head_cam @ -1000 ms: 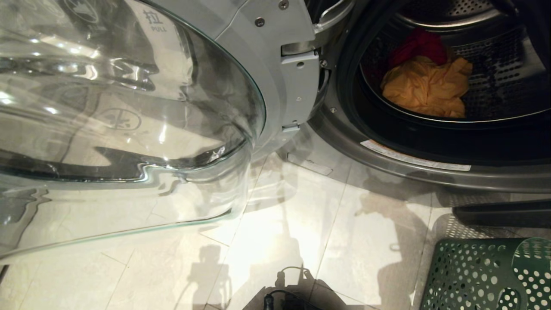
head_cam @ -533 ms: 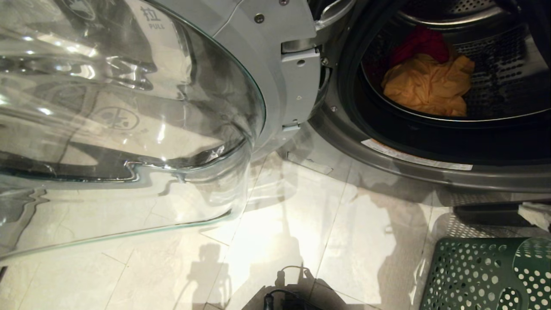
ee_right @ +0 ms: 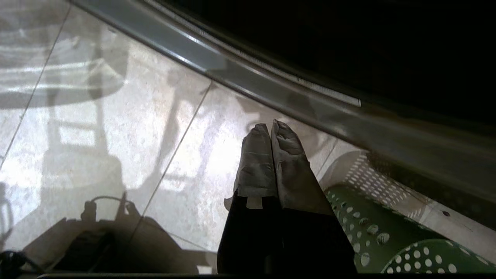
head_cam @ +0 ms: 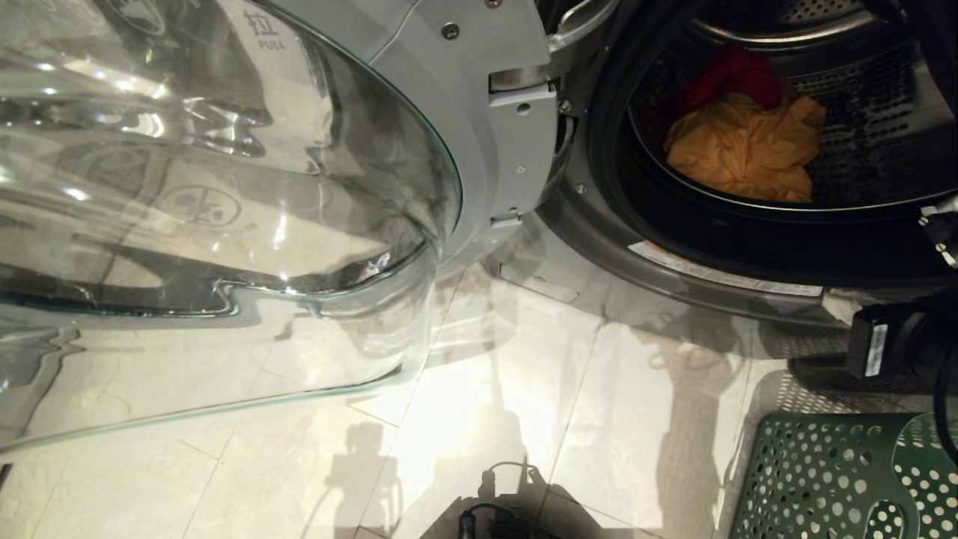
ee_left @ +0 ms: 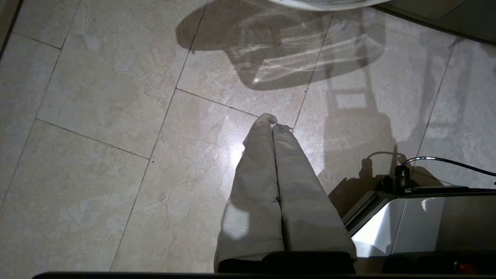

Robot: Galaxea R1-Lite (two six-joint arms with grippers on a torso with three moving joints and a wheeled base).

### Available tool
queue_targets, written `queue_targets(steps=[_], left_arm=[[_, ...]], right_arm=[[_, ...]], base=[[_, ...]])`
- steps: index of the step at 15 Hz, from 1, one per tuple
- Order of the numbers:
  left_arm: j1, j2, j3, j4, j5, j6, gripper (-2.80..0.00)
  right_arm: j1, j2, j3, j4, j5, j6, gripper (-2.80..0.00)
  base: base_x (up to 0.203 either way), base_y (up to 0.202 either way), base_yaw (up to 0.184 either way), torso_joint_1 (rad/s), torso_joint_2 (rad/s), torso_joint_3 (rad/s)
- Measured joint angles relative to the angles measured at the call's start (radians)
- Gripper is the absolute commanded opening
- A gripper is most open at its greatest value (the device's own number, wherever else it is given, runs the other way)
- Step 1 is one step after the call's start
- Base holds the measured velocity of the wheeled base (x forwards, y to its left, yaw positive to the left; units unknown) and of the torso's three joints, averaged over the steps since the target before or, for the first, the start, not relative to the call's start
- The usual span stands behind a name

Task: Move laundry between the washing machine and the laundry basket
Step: Pick a cloth and place it into the basket

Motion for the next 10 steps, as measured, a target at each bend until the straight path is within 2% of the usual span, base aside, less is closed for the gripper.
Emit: queue_targets(steps=[2, 10], left_arm=[[0.0, 0.0, 0.0, 0.0, 0.0, 0.0, -2.8], [0.0, 0.0, 0.0, 0.0, 0.0, 0.0, -2.8]], right_arm=[[0.0, 0.048, -0.025, -0.04, -0.011, -0.001, -2.8], [0.0, 0.145, -0.123, -0.051, -0.022, 0.002, -2.8]], base=[[0.0, 0.0, 0.0, 0.0, 0.0, 0.0], [0.0, 0.0, 0.0, 0.0, 0.0, 0.0]])
